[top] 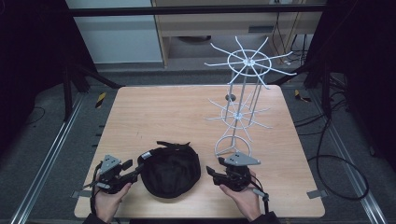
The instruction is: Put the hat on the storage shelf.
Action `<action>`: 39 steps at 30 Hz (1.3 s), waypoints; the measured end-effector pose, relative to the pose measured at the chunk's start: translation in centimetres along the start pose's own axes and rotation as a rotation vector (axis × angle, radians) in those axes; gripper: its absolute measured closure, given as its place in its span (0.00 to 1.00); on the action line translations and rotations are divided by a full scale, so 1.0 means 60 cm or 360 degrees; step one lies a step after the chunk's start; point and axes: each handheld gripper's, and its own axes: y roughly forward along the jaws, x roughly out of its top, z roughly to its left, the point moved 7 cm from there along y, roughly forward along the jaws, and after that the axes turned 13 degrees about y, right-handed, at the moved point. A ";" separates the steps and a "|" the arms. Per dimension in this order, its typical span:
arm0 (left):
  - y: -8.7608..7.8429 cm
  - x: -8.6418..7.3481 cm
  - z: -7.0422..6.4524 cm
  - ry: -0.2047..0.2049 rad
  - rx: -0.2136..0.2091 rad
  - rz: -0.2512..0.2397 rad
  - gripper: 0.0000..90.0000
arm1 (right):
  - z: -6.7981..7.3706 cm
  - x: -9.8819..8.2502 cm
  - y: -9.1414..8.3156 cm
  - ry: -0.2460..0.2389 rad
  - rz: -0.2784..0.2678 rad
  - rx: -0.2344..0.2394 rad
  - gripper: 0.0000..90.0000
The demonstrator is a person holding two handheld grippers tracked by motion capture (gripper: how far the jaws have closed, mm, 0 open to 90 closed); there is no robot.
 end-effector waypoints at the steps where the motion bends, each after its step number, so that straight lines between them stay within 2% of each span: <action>1: 0.002 -0.001 -0.001 0.0005 -0.0005 0.0010 0.54 | 0.004 0.000 0.005 -0.0004 0.0007 0.0007 0.47; 9: 0.015 -0.011 -0.009 0.0052 -0.0004 0.0104 0.63 | 0.024 -0.007 0.045 -0.0011 0.0072 0.0033 0.47; 24: 0.028 -0.024 -0.011 0.0018 -0.0053 0.0182 0.74 | 0.035 -0.042 0.088 -0.0015 0.0214 0.0036 0.50; 25: 0.028 -0.024 -0.012 0.0018 -0.0056 0.0189 0.74 | 0.034 -0.046 0.091 0.0012 0.0236 0.0042 0.55; 29: 0.029 -0.026 -0.012 0.0008 -0.0057 0.0212 0.78 | 0.033 -0.052 0.096 0.0037 0.0272 0.0041 0.67; 31: 0.030 -0.026 -0.013 -0.0002 -0.0060 0.0216 0.80 | 0.030 -0.053 0.096 0.0058 0.0283 0.0034 0.76; 34: 0.030 -0.026 -0.014 -0.0008 -0.0072 0.0219 0.83 | 0.029 -0.050 0.094 0.0080 0.0268 0.0063 0.89; 39: 0.032 -0.024 -0.021 -0.0005 -0.0089 0.0211 0.87 | 0.035 -0.037 0.084 0.0045 0.0187 0.0084 0.92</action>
